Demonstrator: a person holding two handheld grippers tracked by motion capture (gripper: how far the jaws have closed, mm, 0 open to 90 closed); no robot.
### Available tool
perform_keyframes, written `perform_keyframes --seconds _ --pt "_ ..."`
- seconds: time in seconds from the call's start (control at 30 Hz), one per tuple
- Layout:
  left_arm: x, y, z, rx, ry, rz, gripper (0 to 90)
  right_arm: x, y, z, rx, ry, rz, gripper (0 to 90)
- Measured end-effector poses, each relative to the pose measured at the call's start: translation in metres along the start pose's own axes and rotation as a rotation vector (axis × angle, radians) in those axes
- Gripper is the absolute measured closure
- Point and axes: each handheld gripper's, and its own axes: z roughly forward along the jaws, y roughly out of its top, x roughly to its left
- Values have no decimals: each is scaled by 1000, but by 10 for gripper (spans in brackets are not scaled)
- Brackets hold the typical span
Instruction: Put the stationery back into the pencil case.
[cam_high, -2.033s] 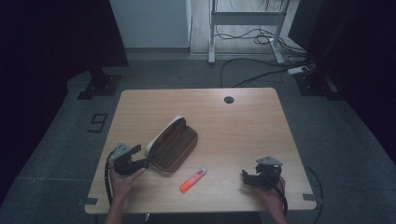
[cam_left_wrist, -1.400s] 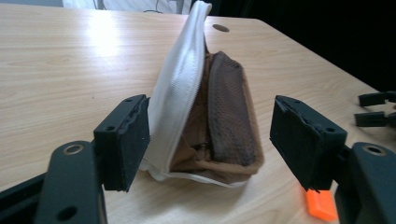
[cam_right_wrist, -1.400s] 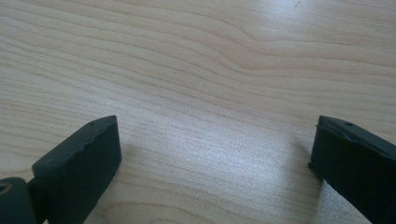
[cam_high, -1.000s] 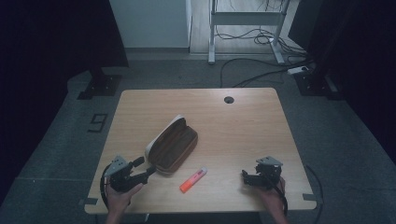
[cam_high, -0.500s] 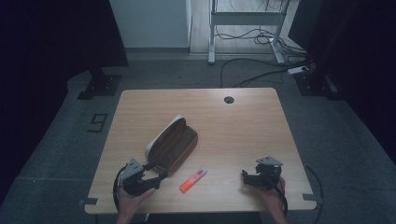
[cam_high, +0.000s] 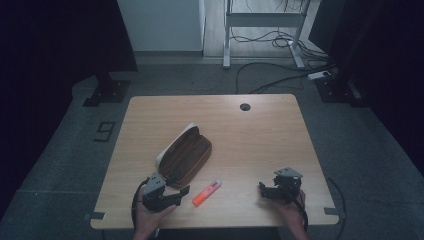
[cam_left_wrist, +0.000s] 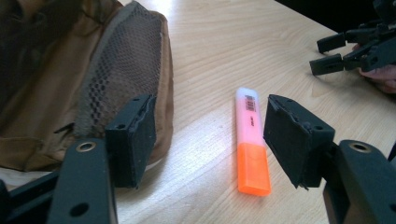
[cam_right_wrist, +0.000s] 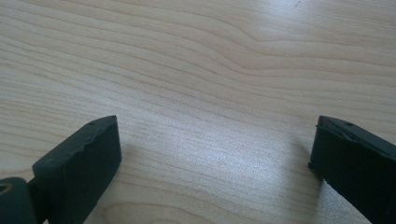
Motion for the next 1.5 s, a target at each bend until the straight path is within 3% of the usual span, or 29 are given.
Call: perform_keyframes --seconds 1.03,1.5 --pt "-32 -7 38 101 -50 34 405 0 0 0 0 0 0 15" --pt "-38 -15 53 174 -31 49 420 0 0 0 0 0 0 15"
